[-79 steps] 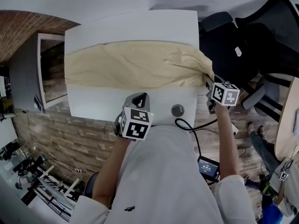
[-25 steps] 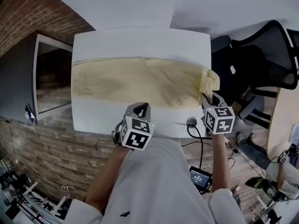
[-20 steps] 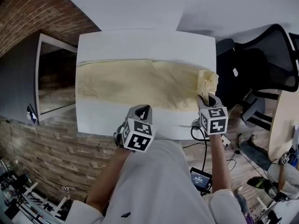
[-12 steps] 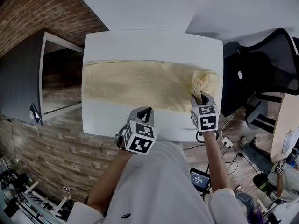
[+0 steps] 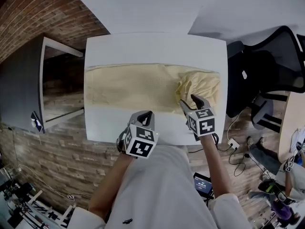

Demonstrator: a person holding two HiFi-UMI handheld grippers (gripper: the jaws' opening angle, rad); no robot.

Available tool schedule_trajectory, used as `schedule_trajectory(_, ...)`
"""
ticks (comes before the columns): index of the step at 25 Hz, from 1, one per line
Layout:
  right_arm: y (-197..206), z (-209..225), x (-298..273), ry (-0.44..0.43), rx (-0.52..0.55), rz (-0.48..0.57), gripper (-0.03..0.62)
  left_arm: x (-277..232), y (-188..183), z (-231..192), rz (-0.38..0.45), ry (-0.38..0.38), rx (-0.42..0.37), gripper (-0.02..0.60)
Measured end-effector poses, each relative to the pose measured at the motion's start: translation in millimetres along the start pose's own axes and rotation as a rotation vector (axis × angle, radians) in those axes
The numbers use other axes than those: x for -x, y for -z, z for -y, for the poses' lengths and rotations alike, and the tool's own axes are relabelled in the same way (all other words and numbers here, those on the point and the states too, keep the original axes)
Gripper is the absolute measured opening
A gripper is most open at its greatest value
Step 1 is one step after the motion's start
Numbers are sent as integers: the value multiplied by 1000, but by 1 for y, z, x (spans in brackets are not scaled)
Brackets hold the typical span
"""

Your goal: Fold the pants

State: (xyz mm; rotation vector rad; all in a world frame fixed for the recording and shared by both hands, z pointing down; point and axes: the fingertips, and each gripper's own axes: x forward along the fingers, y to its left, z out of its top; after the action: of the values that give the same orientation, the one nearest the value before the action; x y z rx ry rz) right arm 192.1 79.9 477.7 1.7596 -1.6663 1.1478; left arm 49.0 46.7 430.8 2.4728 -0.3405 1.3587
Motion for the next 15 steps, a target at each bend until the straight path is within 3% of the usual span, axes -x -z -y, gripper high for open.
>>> schedule_trajectory(15, 29, 81, 60, 36, -133, 55, 176, -26, -32, 71, 9, 54, -52, 5)
